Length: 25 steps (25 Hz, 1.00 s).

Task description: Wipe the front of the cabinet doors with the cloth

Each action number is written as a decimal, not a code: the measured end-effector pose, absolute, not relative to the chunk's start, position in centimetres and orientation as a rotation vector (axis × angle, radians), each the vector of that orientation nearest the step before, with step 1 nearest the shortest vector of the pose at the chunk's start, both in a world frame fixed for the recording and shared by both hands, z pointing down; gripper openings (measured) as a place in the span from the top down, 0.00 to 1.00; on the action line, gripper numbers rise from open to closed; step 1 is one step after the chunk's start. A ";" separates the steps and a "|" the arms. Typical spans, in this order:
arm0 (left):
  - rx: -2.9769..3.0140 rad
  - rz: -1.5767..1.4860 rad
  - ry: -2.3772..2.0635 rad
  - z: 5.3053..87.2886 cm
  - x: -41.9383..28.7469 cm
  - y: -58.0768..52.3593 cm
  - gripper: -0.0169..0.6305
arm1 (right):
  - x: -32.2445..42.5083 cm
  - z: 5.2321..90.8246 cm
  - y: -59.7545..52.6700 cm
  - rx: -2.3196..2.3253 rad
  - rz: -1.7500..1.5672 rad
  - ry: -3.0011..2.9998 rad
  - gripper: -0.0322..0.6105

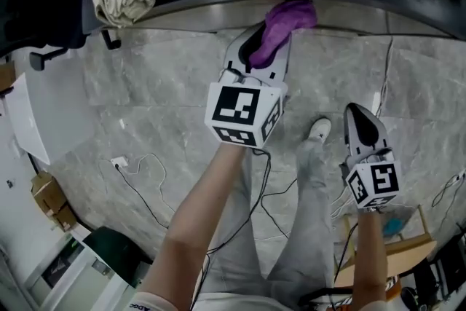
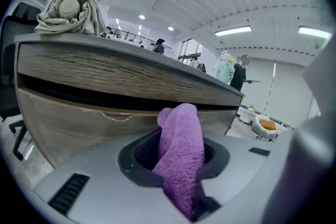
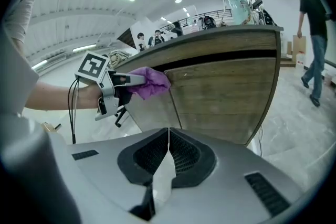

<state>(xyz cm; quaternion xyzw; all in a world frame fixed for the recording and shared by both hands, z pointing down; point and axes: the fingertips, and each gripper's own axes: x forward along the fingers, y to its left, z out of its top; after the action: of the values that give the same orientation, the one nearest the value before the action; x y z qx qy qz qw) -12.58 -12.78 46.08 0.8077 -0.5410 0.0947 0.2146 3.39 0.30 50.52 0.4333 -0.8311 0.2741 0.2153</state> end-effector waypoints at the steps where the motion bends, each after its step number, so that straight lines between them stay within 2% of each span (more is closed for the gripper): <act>1: 2.254 0.273 -1.503 46.0 -13.5 -12.8 0.82 | 2.3 51.1 1.0 1.213 0.787 -2.290 0.91; 10: 2.180 0.338 -1.639 46.3 -24.6 -12.5 0.82 | -10.3 50.2 2.0 1.014 0.762 -2.407 0.91; 18: 1.983 0.294 -1.842 47.0 -36.9 -10.6 0.82 | -14.9 50.3 1.6 0.919 0.689 -2.404 0.91; 25: 1.899 0.316 -1.942 47.0 -43.4 -9.4 0.82 | -18.1 51.2 2.1 0.934 0.746 -2.394 0.91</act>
<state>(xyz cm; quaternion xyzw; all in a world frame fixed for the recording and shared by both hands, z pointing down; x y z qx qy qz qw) -43.36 -9.39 47.03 0.6801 -0.6955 0.1132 0.2023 -18.10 2.07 51.19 0.3395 -0.8706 0.2712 0.2308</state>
